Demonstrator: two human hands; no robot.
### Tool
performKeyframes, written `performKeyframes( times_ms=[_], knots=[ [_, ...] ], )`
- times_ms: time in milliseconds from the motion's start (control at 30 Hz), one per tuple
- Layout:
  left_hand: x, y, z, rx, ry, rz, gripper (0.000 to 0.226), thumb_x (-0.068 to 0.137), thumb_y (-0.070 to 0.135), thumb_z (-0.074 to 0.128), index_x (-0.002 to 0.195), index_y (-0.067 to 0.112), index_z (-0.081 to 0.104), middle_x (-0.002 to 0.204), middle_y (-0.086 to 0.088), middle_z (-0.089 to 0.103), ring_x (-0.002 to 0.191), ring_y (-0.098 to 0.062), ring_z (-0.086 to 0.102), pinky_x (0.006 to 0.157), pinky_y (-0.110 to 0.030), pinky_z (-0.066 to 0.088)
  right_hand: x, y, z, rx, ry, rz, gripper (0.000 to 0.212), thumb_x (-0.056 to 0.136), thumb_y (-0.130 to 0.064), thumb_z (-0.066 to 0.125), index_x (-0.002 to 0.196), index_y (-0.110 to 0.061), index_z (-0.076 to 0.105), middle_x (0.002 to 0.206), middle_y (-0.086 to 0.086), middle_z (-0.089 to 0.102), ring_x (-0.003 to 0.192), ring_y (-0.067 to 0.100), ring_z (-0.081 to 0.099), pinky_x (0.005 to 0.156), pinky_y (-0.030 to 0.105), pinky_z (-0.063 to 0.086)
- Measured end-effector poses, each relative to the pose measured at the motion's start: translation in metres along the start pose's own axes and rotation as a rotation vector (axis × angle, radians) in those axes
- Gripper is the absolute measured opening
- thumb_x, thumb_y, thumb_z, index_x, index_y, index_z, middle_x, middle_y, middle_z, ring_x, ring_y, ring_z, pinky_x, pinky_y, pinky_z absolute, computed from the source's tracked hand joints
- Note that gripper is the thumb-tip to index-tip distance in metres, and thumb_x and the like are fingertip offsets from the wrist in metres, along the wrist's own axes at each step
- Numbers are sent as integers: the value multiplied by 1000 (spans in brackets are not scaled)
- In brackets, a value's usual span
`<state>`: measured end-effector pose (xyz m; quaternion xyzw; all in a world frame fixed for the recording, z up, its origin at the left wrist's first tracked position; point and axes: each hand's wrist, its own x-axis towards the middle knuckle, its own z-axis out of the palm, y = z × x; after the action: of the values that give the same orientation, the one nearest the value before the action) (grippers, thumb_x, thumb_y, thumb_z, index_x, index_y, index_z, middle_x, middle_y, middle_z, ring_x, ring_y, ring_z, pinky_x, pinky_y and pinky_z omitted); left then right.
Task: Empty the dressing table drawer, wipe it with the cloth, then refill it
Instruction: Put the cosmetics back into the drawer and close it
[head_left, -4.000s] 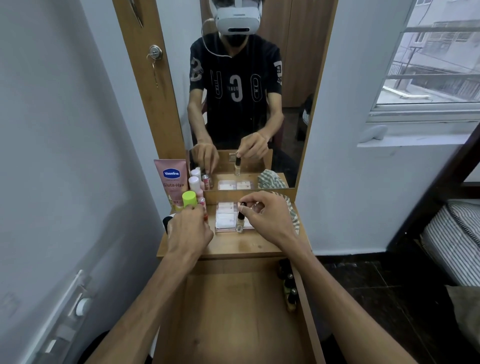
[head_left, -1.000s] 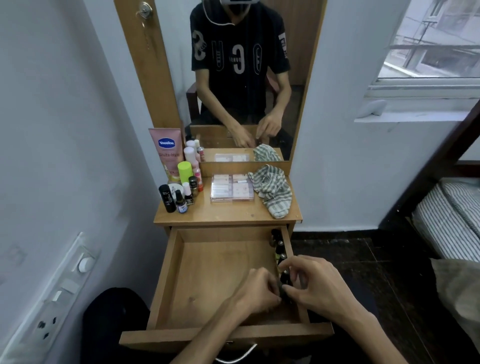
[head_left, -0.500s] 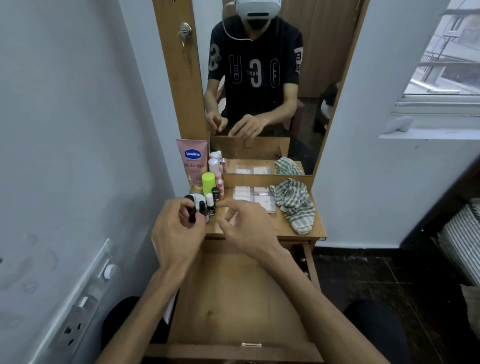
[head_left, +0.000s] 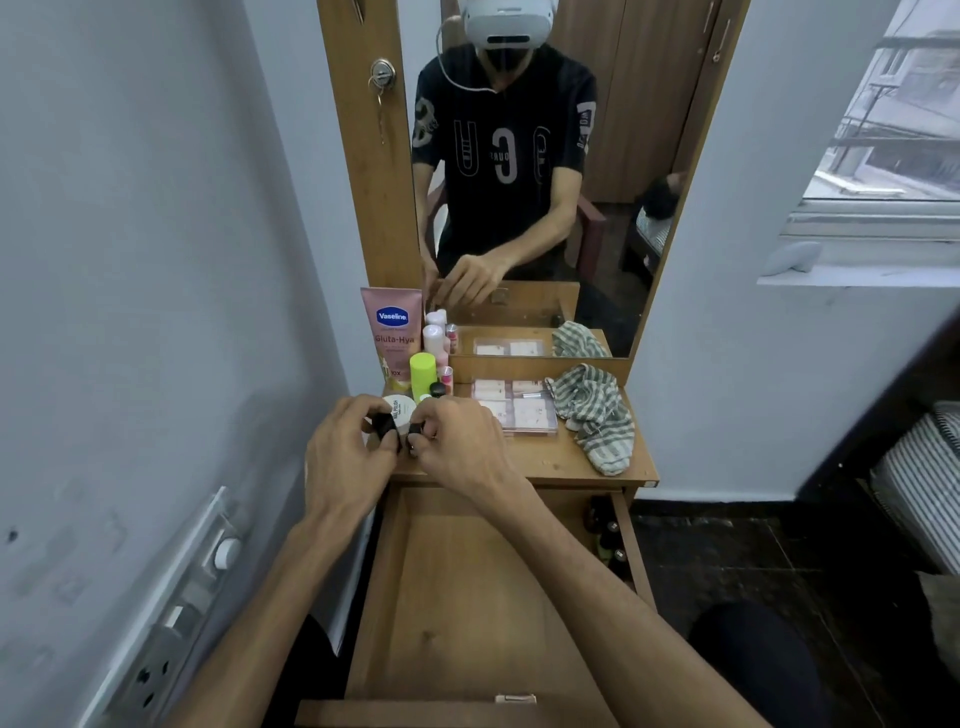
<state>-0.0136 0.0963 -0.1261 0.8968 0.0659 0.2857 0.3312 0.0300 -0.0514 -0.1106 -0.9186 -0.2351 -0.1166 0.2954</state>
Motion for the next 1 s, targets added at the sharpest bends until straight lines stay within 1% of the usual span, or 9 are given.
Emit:
performKeyframes(
  times_ms=[100,200,333,400,467,600,700,833,1000],
  knots=[
    [-10,7,-3,-60,10,40,32,73,6,84,101,15,72,100,3,69,76,-15,65,68,-37,58,-17,10,-13,93,7,23,14,85,-27,75,96,-21,80,89,-6,75,82,11,66,64,23,44],
    [-30,20,-3,-138,-50,103,33,72,7,85,100,19,73,93,10,68,77,-7,65,68,-29,58,-45,30,-31,185,-21,72,8,79,-32,77,84,-26,78,77,-14,73,69,0,63,59,17,46],
    [-64,42,14,-217,-269,142,35,69,9,86,100,21,77,92,14,69,79,-8,67,71,-25,57,-97,61,-63,200,-124,109,5,74,-28,78,79,-26,76,72,-14,72,71,3,67,62,21,54],
    [-85,54,27,-255,-390,151,32,66,10,85,95,23,78,88,15,70,77,-9,68,68,-24,57,-127,74,-80,172,-186,123,5,76,-28,79,80,-28,77,73,-15,72,74,2,68,61,14,49],
    [-104,66,41,-298,-527,133,32,64,10,83,92,23,79,86,13,70,77,-9,68,66,-25,57,-154,87,-93,143,-250,142,5,78,-28,80,82,-29,77,72,-16,71,73,0,68,61,13,47],
    [-131,87,61,-303,-777,112,28,68,15,81,93,25,79,89,14,71,80,-2,68,67,-23,59,-193,107,-112,39,-342,186,9,75,-34,78,84,-30,77,73,-15,70,70,2,66,58,16,48],
    [-144,99,71,-292,-904,95,24,71,15,82,93,25,78,89,13,71,75,1,67,63,-18,56,-210,119,-120,-11,-378,220,13,76,-39,75,85,-31,77,78,-16,72,75,3,67,65,18,53],
    [-156,109,83,-291,-1006,108,22,73,18,81,94,24,77,96,12,69,80,-4,69,69,-26,61,-218,126,-121,-42,-380,217,22,74,-50,67,86,-34,78,82,-20,72,79,2,66,72,17,52],
    [-166,110,93,-288,-1018,81,20,68,15,81,86,23,75,93,9,65,77,-9,69,68,-36,61,-220,133,-114,-97,-410,176,18,75,-42,70,87,-32,79,83,-15,71,78,6,64,71,23,55]
  ],
)
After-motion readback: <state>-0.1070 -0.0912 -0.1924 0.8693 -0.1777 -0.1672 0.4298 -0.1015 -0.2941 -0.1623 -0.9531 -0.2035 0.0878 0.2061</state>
